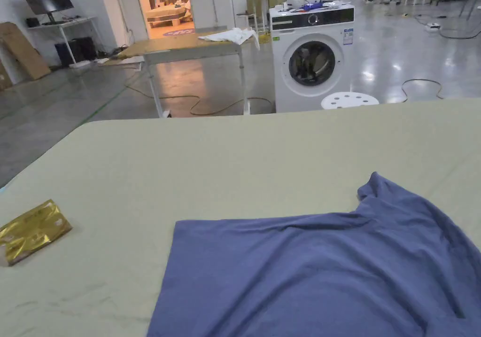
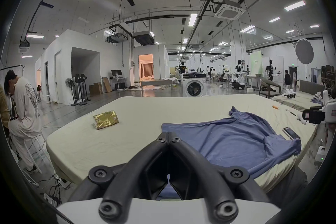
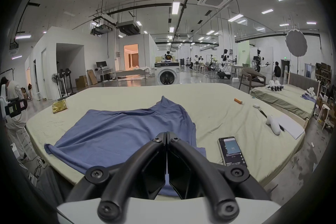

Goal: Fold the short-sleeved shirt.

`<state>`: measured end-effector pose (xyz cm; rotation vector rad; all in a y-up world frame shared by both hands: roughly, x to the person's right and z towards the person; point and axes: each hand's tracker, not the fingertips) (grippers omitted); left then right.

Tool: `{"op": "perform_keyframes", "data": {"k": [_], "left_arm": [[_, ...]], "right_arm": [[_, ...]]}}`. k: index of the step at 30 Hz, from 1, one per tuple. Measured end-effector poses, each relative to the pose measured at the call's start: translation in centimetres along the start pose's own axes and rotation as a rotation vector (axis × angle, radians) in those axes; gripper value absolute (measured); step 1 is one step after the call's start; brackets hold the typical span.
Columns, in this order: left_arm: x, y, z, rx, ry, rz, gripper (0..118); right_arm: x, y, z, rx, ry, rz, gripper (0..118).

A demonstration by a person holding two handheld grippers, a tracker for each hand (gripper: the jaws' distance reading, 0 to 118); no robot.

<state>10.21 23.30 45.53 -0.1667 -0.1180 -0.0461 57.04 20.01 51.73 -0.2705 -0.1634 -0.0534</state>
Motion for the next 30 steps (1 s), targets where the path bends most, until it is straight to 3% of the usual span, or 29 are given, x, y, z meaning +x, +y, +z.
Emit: {"op": "perform_keyframes", "data": {"k": [6, 9, 10, 11, 14, 15, 21, 26, 28, 30], "left_arm": [[-2.6, -2.1, -1.6, -0.128, 0.048, 0.014, 0], [-4.7, -5.0, -2.9, -0.229, -0.01, 0.125, 26], [-5.0, -6.1, -3.5, -0.267, -0.019, 0.139, 47], [-5.3, -7.1, -4.1, -0.313, -0.029, 0.144, 47], [-5.3, -9.6, -5.9, -0.418, -0.055, 0.15, 72], [-5.3, -10.1, -6.3, -0.415, -0.059, 0.153, 74], [-5.7, -12.0, -9.3, -0.505, -0.041, 0.169, 69], [-5.2, -12.6, -10.0, -0.535, -0.075, 0.165, 20], [-4.7, -12.8, -10.5, -0.561, -0.088, 0.156, 9], [-4.3, -12.9, -10.9, -0.582, -0.087, 0.148, 7]], "right_arm": [[0.2, -0.7, 0.0, -0.022, 0.004, -0.021, 0], [0.6, -1.4, 0.0, -0.039, -0.001, -0.051, 0], [0.8, -1.6, 0.0, -0.044, 0.0, -0.068, 0], [1.1, -1.7, 0.0, -0.052, -0.001, -0.085, 0], [1.7, -2.0, 0.1, -0.064, -0.011, -0.11, 0], [1.8, -2.0, 0.2, -0.066, -0.016, -0.112, 0], [3.2, -1.9, 1.0, -0.063, -0.055, -0.139, 0], [4.2, -2.4, 1.5, -0.072, -0.089, -0.197, 0], [4.6, -2.6, 1.7, -0.08, -0.105, -0.203, 0], [4.9, -2.7, 1.8, -0.091, -0.122, -0.201, 0]]}}
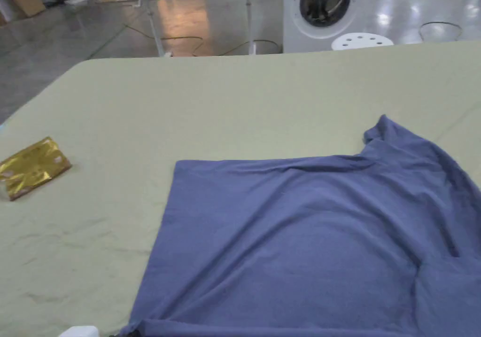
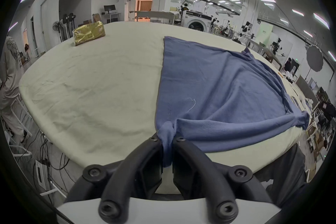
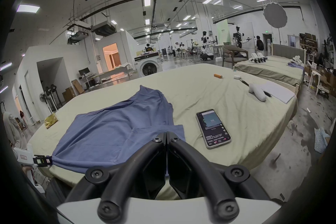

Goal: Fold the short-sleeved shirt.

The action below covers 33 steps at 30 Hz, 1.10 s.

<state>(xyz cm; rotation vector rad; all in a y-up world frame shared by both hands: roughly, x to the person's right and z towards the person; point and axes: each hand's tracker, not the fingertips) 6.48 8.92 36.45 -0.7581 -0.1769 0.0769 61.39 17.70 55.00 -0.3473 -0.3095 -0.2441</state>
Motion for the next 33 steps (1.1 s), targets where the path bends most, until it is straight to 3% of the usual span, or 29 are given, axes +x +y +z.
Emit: {"op": "perform_keyframes", "data": {"k": [2, 3, 5, 6, 7, 10, 13, 16, 18, 21, 22, 24, 30, 33], "left_arm": [[0.1, 0.2, -0.2, -0.017, 0.009, -0.013, 7], [0.1, 0.3, -0.3, -0.027, 0.009, -0.026, 7], [0.2, 0.3, -0.5, -0.038, 0.012, -0.049, 7], [0.3, 0.3, -0.5, -0.039, 0.015, -0.053, 7], [0.4, 0.3, -0.5, -0.04, 0.021, -0.061, 7], [0.4, 0.1, -0.6, -0.039, 0.027, -0.064, 7], [0.2, 0.0, -0.5, -0.034, 0.025, -0.03, 7], [0.5, 0.1, -0.3, -0.032, 0.019, -0.004, 7], [0.6, 0.1, -0.2, -0.03, 0.016, 0.007, 7], [0.8, 0.2, 0.1, -0.028, 0.013, 0.008, 7], [0.9, 0.3, 0.4, -0.023, 0.013, 0.0, 6], [1.1, 0.6, 1.2, 0.006, 0.012, -0.027, 3], [1.5, 5.9, 3.1, 0.119, -0.033, -0.056, 3], [1.3, 10.2, 0.8, 0.127, -0.081, -0.027, 3]], "right_arm": [[0.3, -0.2, -0.2, -0.018, -0.018, 0.018, 1], [0.5, -0.3, -0.4, -0.032, -0.027, 0.032, 7], [0.8, -0.6, -1.1, -0.085, -0.058, 0.083, 54], [0.9, -1.0, -1.4, -0.095, -0.06, 0.091, 65], [1.1, -1.4, -1.9, -0.111, -0.057, 0.088, 66], [2.2, -3.0, -3.5, -0.199, -0.054, 0.057, 66], [2.8, -4.5, -5.6, -0.256, -0.064, 0.088, 66], [3.5, -5.4, -7.4, -0.329, -0.048, 0.04, 64], [3.9, -5.8, -8.0, -0.336, -0.02, -0.001, 52], [4.0, -5.6, -8.1, -0.322, 0.03, -0.031, 11], [3.8, -5.4, -7.8, -0.32, 0.019, -0.018, 5], [3.4, -4.8, -7.5, -0.307, 0.005, 0.049, 3], [2.8, 0.3, -8.7, -0.179, 0.095, 0.056, 2], [1.8, 3.1, -12.7, -0.207, 0.053, 0.062, 2]]}}
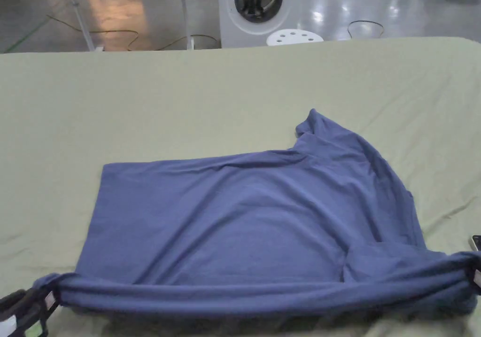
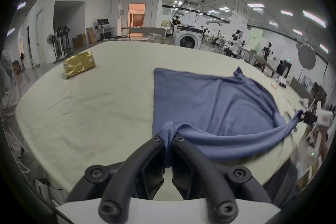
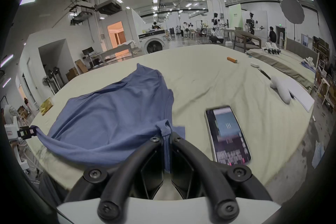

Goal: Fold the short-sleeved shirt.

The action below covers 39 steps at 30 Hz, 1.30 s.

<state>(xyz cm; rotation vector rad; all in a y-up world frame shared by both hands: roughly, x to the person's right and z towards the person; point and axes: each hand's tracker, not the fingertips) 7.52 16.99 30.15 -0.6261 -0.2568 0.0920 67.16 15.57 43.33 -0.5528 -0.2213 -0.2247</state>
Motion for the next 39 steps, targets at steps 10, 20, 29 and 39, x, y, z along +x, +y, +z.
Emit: {"op": "perform_keyframes", "data": {"k": [10, 20, 29, 39], "left_arm": [[-1.9, 8.0, -13.7, -0.161, 0.001, 0.075, 3], [-1.7, 6.7, -13.2, -0.095, 0.037, 0.049, 86], [2.7, 2.3, -1.5, 0.275, 0.096, -0.094, 80], [7.2, -2.1, 6.9, 0.324, 0.08, -0.195, 0]], "right_arm": [[-2.4, 7.9, -13.5, -0.099, -0.03, 0.092, 2], [-1.7, 6.6, -14.3, -0.123, -0.034, 0.128, 65], [-4.4, 2.3, -3.7, 0.126, 0.081, 0.157, 57], [-6.7, -1.0, 3.0, 0.156, 0.09, 0.01, 0]]}}
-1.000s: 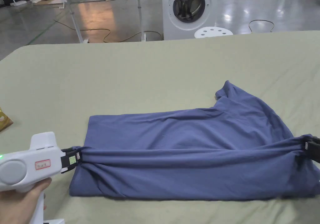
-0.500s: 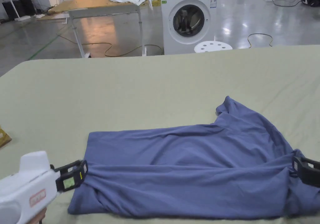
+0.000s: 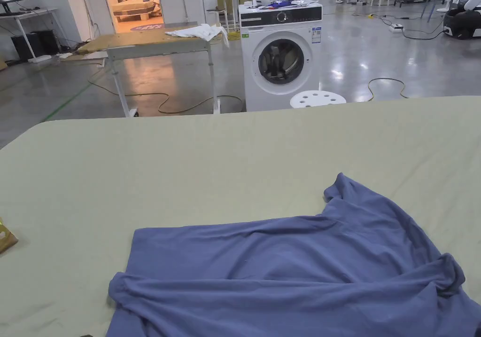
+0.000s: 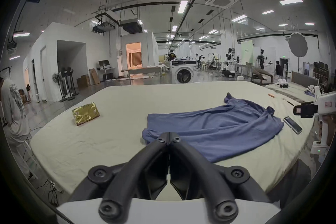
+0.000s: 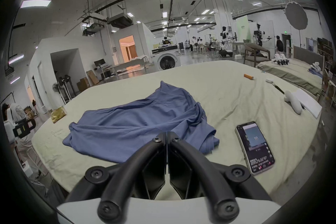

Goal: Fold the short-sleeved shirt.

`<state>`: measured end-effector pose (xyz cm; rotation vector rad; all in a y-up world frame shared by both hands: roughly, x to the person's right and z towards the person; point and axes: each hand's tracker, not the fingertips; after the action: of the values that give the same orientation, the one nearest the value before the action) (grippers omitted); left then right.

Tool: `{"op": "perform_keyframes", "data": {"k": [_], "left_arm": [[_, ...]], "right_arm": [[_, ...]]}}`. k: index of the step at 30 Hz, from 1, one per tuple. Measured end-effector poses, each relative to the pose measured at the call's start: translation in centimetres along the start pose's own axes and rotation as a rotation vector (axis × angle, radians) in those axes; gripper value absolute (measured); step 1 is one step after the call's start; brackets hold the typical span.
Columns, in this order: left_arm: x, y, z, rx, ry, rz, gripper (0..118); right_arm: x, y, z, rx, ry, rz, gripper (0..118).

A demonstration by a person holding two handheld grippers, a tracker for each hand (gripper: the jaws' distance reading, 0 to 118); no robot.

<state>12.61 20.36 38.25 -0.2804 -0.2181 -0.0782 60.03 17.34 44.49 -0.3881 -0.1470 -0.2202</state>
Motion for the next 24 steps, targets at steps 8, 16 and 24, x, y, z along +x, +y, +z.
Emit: {"op": "perform_keyframes", "data": {"k": [8, 16, 24], "left_arm": [[-0.2, 0.0, 0.2, -0.027, 0.002, 0.058, 0], [-2.6, -0.9, -4.3, -0.14, -0.03, 0.147, 4], [-6.5, -5.7, -14.7, -0.344, -0.026, 0.25, 50]], "right_arm": [[-0.8, -0.3, 1.1, 0.028, -0.002, 0.05, 0], [-0.6, -0.8, 1.2, 0.008, 0.006, 0.04, 0], [0.3, -1.6, 1.6, -0.042, -0.007, 0.018, 0]]}}
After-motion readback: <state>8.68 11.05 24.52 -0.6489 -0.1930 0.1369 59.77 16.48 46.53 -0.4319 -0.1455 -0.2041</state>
